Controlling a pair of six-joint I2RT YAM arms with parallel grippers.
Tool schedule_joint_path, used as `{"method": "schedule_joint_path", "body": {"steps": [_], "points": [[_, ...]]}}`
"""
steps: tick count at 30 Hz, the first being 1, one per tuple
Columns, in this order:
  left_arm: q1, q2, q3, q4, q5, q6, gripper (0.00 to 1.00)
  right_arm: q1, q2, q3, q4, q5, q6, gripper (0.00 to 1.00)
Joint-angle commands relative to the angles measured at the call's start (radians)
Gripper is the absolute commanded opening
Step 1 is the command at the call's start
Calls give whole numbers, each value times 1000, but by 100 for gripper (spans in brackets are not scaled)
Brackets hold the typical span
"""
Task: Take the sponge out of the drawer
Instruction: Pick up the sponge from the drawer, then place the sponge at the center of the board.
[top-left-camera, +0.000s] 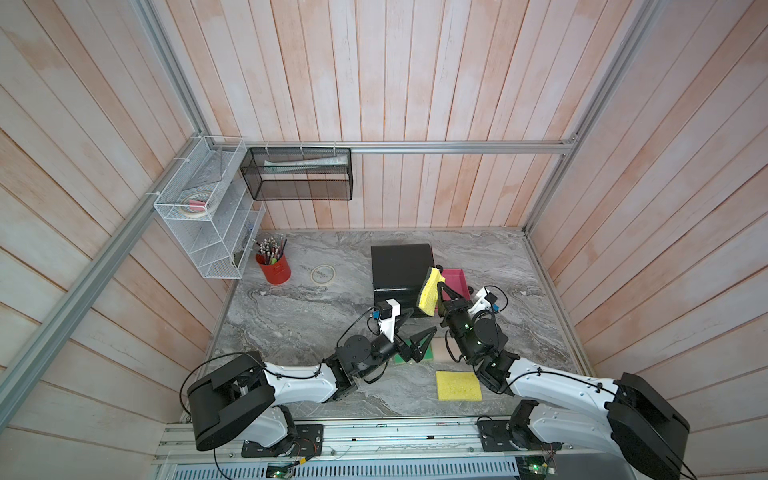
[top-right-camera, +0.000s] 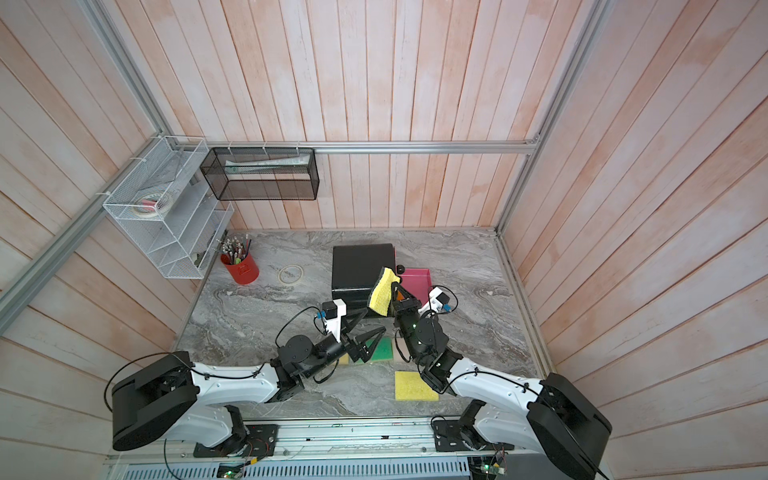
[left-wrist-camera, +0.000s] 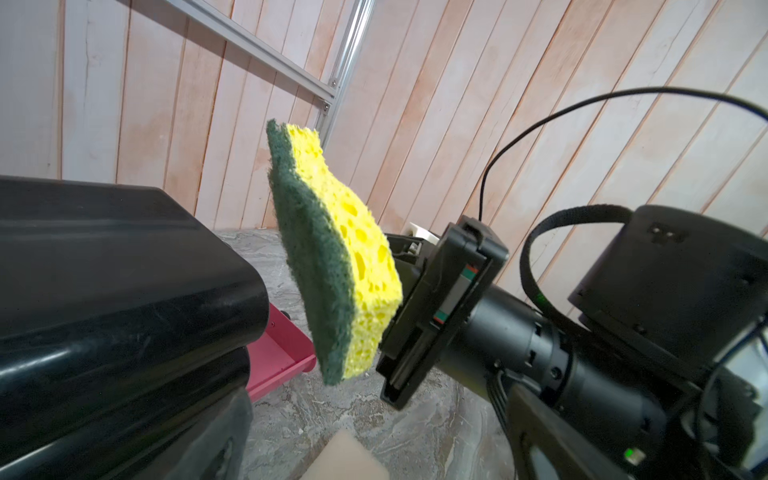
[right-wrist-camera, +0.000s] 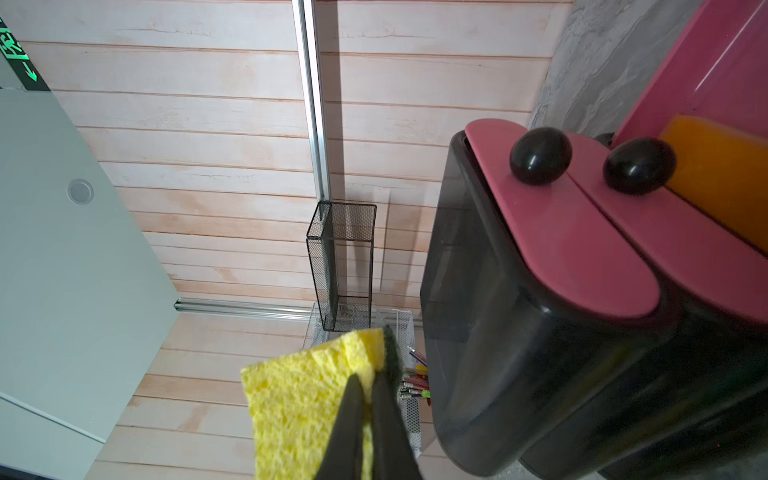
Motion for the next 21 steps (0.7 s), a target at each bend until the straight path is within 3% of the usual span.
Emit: {"method": "schedule_joint_path", "body": {"steps": [1,6,9,11,18,21], "points": [[-4,27,28,92,-81,27,97,25,14,41,39,39,36,0],[-4,64,36,135,-124,28,94,56,27,40,72,28,39,0],[-4,64,40,149,-136,35,86,75,20,34,96,38,22,0],[-4,63,39,160,-151,37,73,81,11,36,73,39,28,0],[-4,74,46,193,-171,48,47,96,11,33,74,23,40,0],[-4,76,48,197,-171,48,31,97,12,33,75,15,40,0]]}}
